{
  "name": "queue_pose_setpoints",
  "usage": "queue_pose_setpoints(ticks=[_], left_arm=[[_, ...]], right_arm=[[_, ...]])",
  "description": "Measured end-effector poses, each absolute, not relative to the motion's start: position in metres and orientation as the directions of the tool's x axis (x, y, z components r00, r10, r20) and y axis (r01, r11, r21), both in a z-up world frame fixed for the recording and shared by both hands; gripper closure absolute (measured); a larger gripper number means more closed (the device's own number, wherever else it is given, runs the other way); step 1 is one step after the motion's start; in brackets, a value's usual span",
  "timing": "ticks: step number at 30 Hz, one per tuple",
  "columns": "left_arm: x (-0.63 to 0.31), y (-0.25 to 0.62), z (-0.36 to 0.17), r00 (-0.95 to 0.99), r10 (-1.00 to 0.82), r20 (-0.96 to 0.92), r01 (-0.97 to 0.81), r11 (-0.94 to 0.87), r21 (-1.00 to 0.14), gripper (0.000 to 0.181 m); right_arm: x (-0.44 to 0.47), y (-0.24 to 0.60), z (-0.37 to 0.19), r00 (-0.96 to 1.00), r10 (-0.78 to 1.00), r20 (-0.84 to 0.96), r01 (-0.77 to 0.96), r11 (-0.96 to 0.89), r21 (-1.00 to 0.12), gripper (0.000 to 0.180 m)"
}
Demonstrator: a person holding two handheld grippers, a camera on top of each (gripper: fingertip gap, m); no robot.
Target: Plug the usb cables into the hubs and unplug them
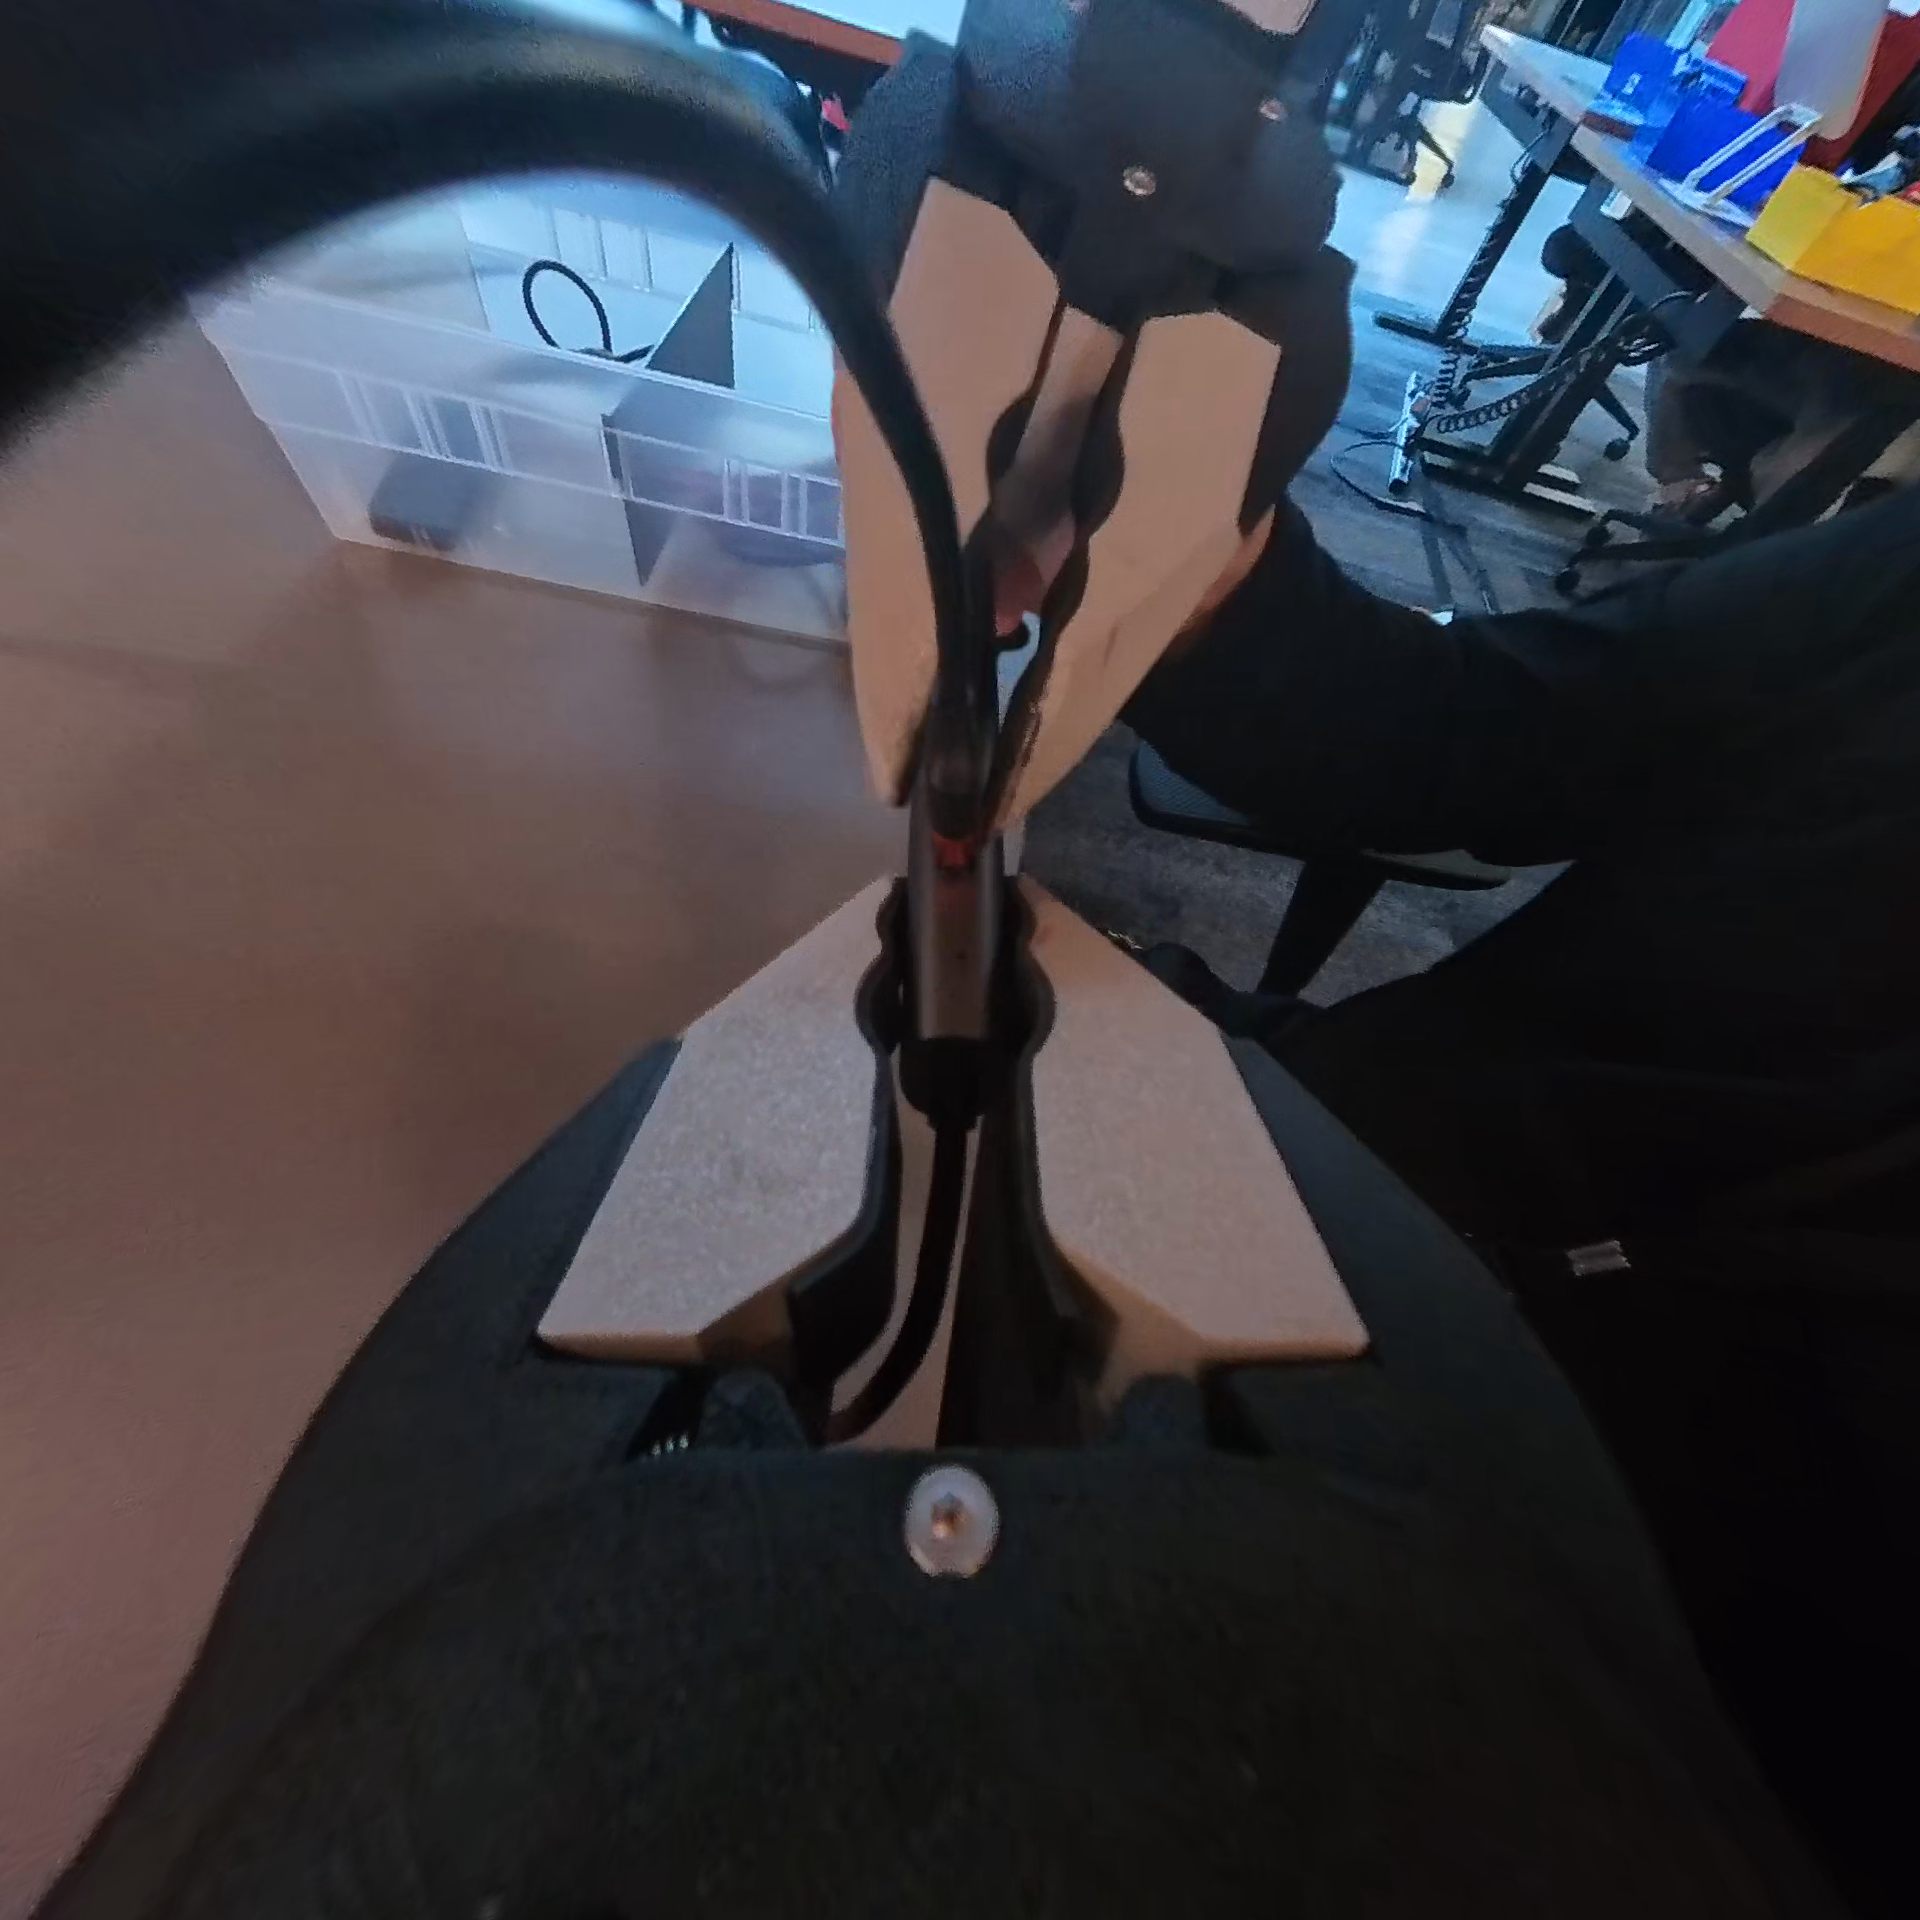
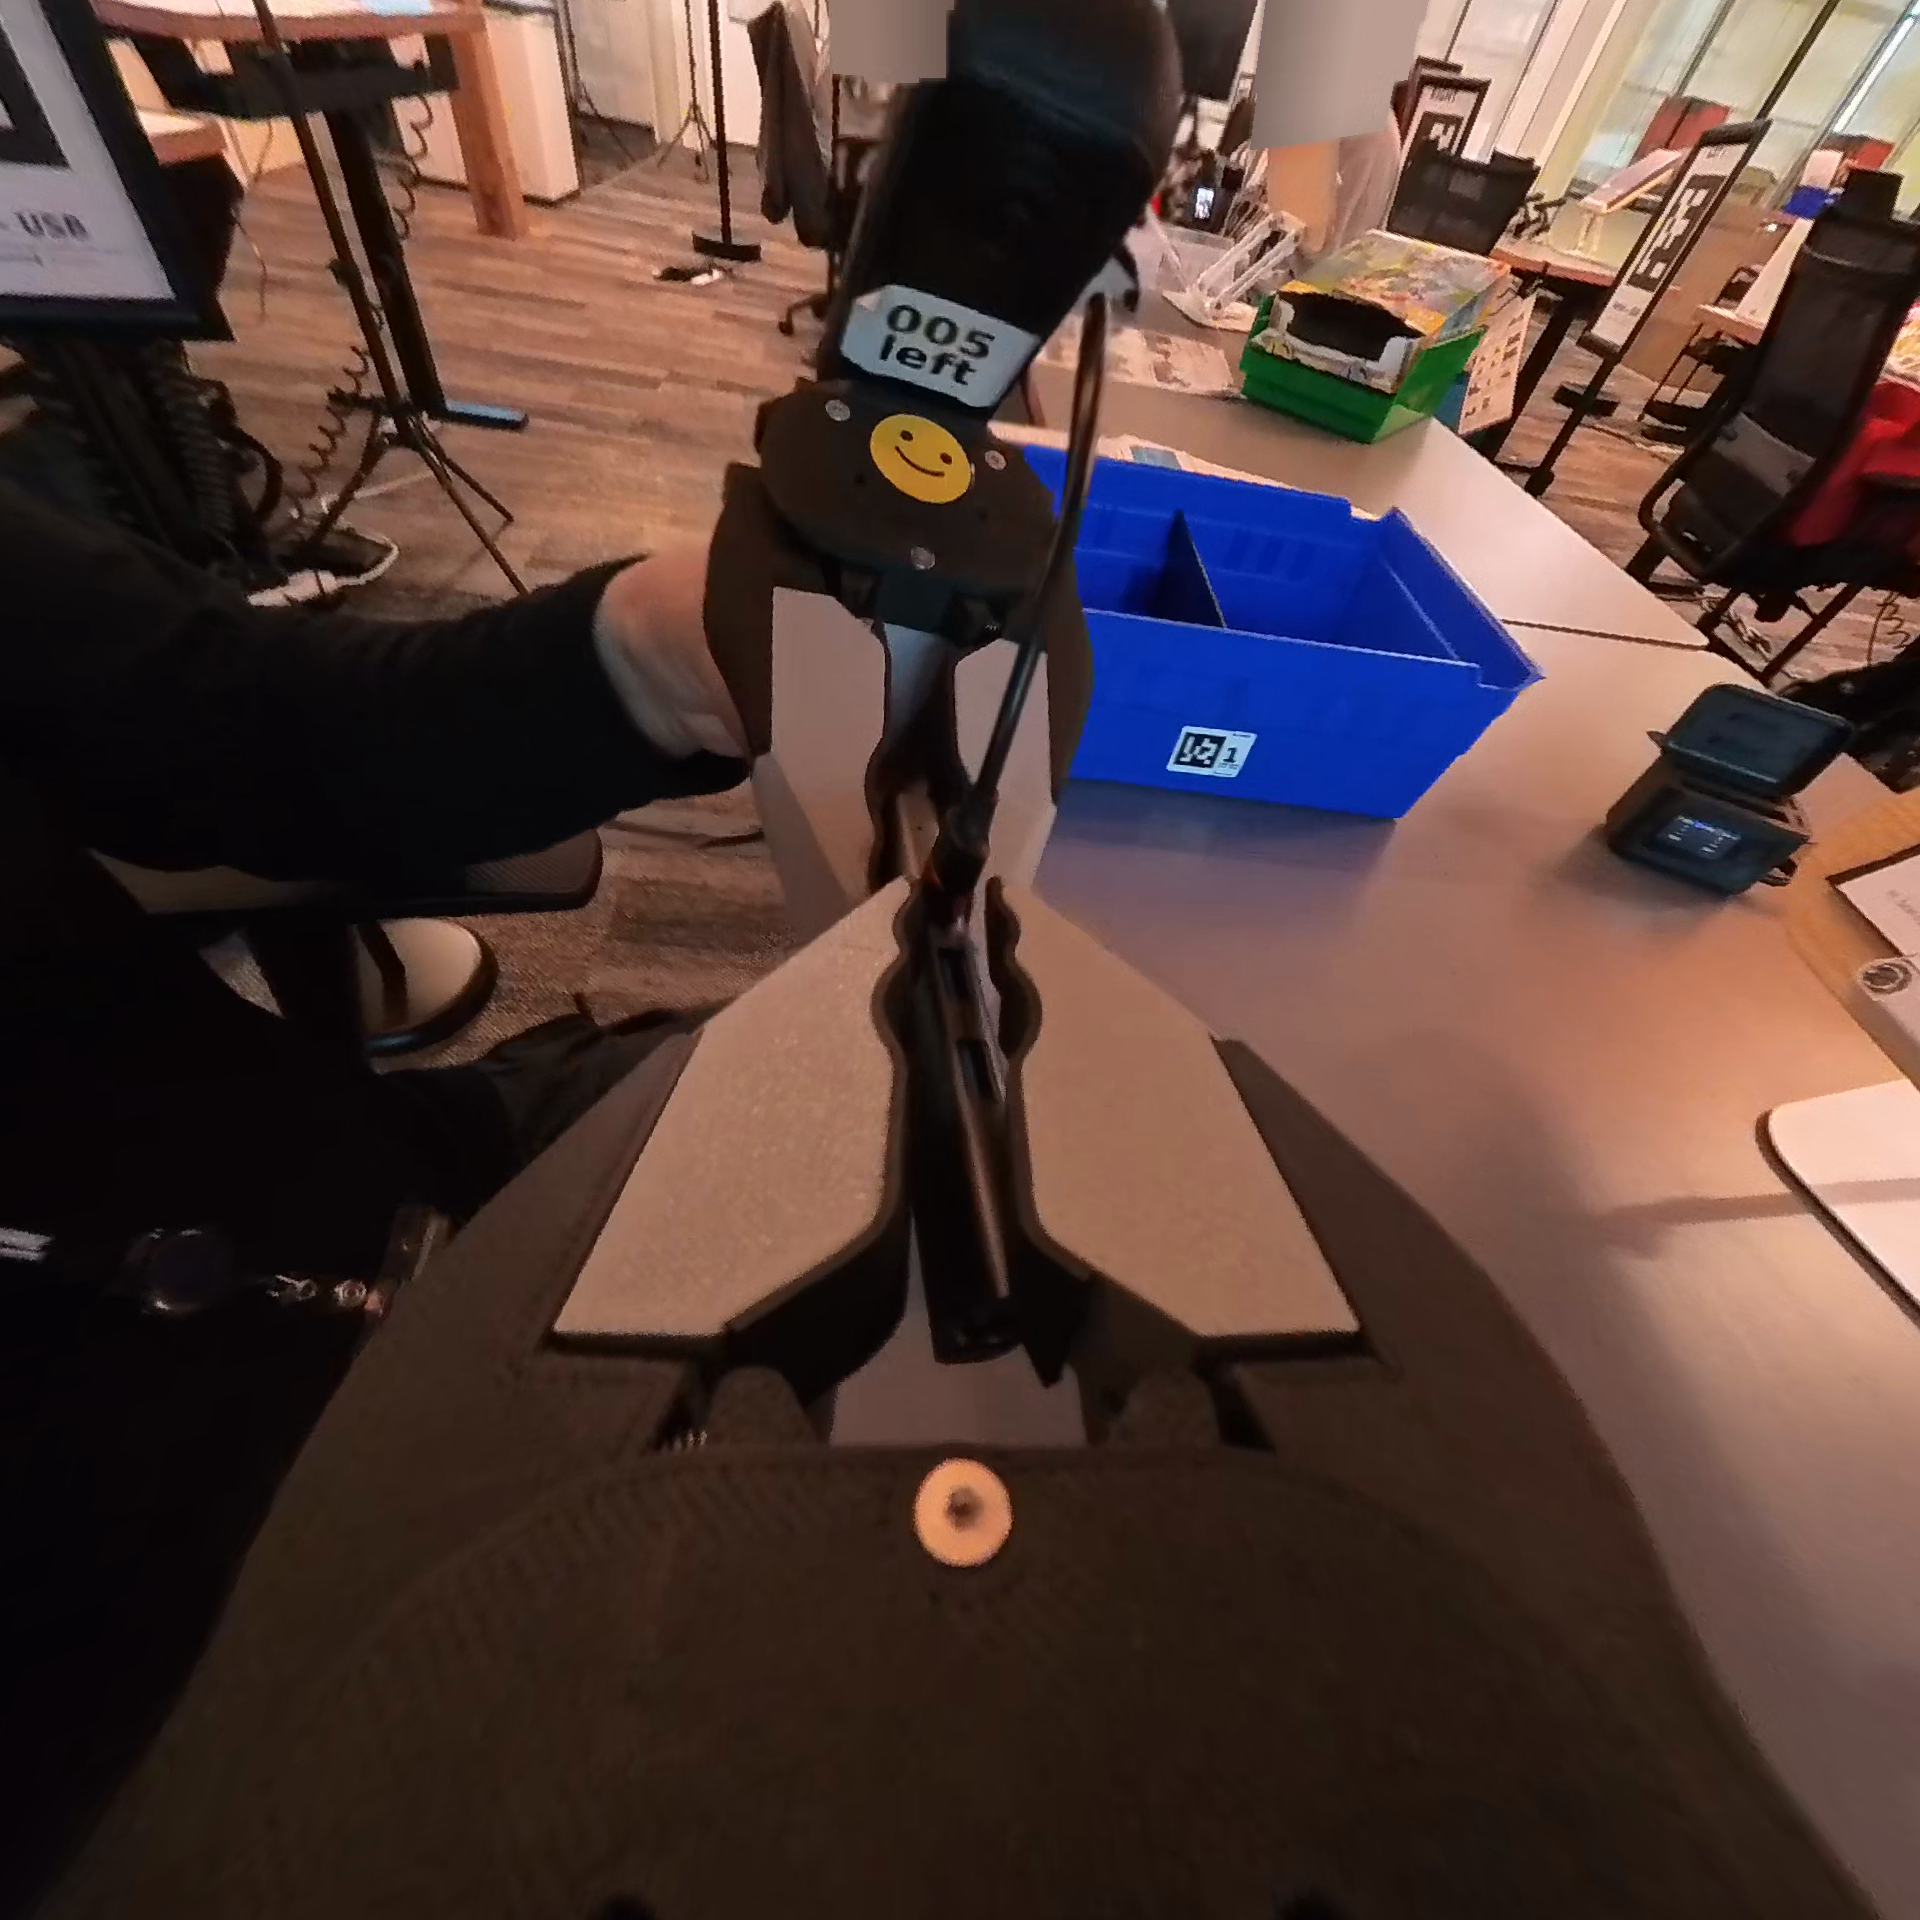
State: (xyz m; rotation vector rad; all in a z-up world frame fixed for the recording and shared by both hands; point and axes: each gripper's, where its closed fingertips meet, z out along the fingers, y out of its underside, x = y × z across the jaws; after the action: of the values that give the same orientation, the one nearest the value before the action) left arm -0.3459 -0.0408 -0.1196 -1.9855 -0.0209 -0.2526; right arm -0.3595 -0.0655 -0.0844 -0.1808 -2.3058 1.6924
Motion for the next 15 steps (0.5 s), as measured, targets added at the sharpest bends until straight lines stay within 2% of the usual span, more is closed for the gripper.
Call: queue_pose_setpoints(ticks=[3, 9, 15], left_arm=[[-0.345, -0.041, -0.122, 0.978, -0.099, 0.183, 0.123, -0.433, -0.893, 0.166], [-0.342, -0.037, -0.131, 0.990, -0.082, 0.111, 0.058, -0.486, -0.872, 0.166], [-0.340, -0.035, -0.132, 0.986, -0.112, 0.123, 0.055, -0.478, -0.877, 0.167]], right_arm=[[-0.359, -0.067, -0.087, -0.953, 0.259, 0.155, -0.064, 0.329, -0.942, 0.173], [-0.353, -0.077, -0.094, -0.981, 0.187, 0.055, 0.001, 0.287, -0.958, 0.174], [-0.351, -0.072, -0.096, -0.984, 0.166, 0.070, -0.014, 0.316, -0.949, 0.174]])
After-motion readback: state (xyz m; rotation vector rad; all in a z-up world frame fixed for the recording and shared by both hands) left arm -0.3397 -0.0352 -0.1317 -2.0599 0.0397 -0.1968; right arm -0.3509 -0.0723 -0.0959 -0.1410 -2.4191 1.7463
